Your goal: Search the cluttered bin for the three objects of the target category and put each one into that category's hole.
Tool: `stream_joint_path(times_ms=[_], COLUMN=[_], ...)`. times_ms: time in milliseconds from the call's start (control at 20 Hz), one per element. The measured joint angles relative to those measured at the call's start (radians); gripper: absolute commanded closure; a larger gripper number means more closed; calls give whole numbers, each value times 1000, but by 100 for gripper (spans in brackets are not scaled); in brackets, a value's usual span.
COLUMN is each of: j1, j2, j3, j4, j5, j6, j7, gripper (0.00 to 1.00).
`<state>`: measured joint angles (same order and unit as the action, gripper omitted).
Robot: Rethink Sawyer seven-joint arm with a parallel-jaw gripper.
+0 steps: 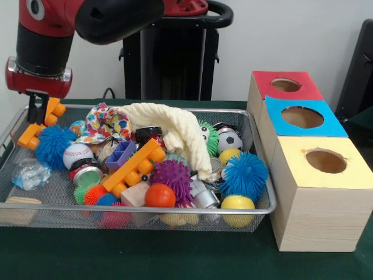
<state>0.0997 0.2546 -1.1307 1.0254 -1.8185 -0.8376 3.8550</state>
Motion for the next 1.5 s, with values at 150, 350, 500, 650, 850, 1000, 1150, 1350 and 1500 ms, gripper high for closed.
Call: stream_joint_path(times_ms=[150,350,500,650,850,1000,1150,1350,1500], j1=[-1,-1,-2,-5,-14,-17,-19,-19,-20], j2=[-11,-23,-32,-39,-58,-64,-71,-74,-74], j3=[0,0,0,0,4,7,10,14,20], j4=[0,0,0,0,0,0,0,0,0], j5=[0,0,3,6,17,20,22,37,48], j6=[0,0,0,0,0,0,1,21,36], j7=[0,0,0,0,0,0,0,0,0], gripper=[100,100,100,100,0,0,0,0,0])
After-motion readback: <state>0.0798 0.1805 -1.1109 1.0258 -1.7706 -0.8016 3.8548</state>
